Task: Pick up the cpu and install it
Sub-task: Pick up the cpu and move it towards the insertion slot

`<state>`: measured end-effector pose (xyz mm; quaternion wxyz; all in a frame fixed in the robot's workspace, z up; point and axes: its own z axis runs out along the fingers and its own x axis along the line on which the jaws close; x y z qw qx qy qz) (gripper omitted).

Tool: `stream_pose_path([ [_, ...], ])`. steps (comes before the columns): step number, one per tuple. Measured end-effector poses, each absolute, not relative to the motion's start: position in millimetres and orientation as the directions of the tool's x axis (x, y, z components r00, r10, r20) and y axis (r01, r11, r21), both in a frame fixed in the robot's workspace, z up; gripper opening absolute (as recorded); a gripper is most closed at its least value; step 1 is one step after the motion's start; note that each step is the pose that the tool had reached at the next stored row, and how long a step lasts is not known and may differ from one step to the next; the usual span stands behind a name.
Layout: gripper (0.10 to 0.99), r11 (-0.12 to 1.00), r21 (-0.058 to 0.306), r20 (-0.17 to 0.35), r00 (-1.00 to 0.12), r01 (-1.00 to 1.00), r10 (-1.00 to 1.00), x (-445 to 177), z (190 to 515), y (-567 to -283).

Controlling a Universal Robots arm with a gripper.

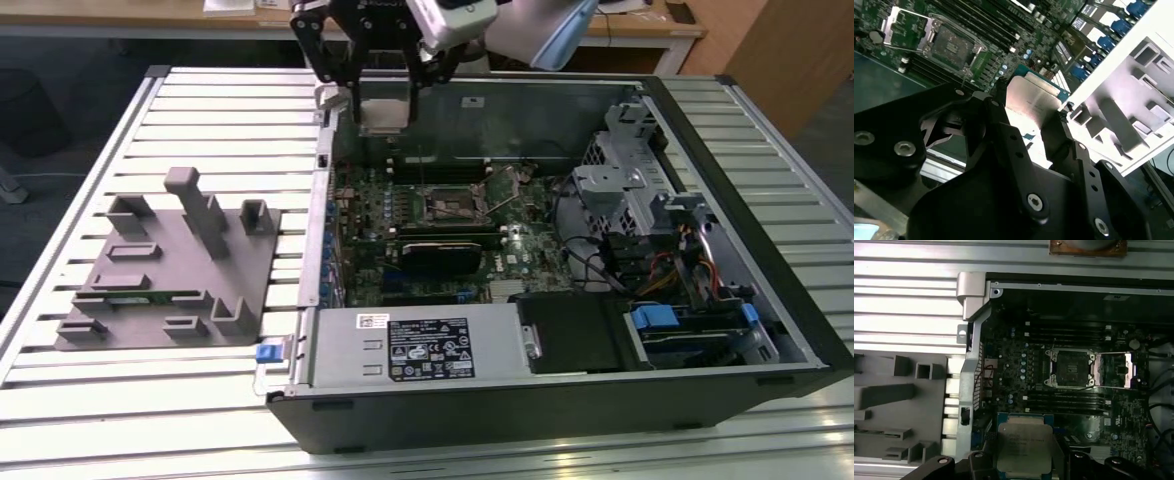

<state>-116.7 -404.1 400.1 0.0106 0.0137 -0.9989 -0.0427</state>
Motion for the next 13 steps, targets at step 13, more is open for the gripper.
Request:
stream_pose_path([
  [13,0.529,0.996,0.086,0.022,-0.999,-0.026,-0.028,-66.3,399.3,-398.5],
])
